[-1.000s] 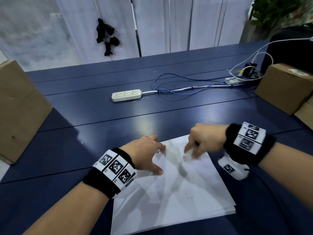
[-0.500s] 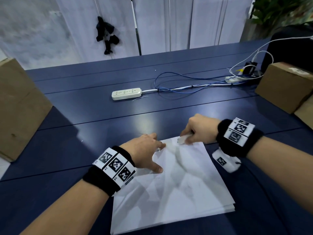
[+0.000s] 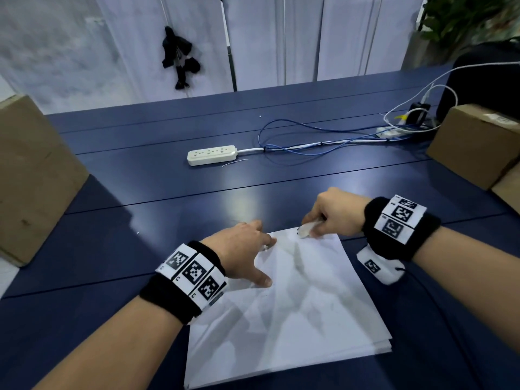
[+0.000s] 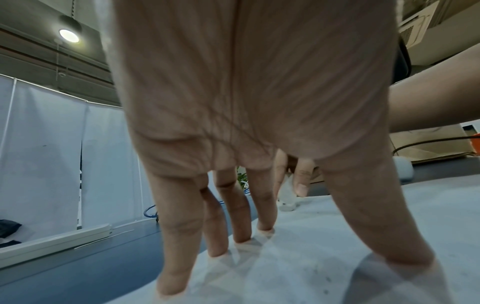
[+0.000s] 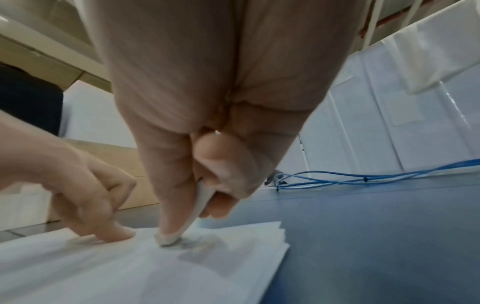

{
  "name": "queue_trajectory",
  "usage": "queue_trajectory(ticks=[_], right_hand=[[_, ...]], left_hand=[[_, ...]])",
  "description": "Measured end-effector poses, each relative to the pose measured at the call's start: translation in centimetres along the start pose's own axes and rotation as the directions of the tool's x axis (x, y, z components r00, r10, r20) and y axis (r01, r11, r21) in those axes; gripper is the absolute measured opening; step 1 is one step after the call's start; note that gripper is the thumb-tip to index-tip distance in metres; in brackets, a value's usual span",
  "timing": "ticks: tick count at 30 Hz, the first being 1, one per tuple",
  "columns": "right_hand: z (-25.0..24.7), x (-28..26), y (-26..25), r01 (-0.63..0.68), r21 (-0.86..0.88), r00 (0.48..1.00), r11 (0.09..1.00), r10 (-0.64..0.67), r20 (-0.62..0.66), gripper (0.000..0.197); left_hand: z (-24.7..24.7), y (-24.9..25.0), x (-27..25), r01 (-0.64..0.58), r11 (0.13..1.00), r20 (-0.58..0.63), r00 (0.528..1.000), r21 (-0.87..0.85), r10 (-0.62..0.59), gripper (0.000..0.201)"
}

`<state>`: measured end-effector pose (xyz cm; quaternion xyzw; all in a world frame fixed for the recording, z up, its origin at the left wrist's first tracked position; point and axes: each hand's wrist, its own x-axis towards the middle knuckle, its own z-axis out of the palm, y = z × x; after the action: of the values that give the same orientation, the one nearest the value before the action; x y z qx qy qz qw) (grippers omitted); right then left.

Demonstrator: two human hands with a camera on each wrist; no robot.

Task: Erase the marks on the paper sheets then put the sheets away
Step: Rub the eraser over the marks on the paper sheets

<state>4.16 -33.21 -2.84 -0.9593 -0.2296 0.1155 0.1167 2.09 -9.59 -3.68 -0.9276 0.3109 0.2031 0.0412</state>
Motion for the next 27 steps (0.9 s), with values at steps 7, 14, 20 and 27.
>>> queue_trajectory(ticks=[7,14,20,27], right_hand=[[0.5,-2.7,-1.6,0.102,0.036,0.95,0.994,-0.108,0.293,0.03],[0.3,0.0,0.2,-0.001,-0.066,1.0,0.998,0.002,0.017,0.022],[0.7,-2.1,-0.7,0.066,0.031,0.959,0.997,-0.072,0.273,0.032],[0.4,0.0,0.7,-0.015,-0.033,1.0,0.999,0.015,-0.01,0.023]], left_hand=[[0.1,-0.1,0.0,0.0,1.0,0.005,1.0,-0.009,0.0,0.075],[0.0,-0.1,0.0,0.009,1.0,0.005,1.0,-0.015,-0.009,0.075],[0.2,-0.1,0.1,0.005,1.0,-0.002,1.0,-0.008,-0.005,0.079],[0.1,-0.1,0.0,0.006,1.0,-0.005,1.0,-0.01,-0.006,0.078]])
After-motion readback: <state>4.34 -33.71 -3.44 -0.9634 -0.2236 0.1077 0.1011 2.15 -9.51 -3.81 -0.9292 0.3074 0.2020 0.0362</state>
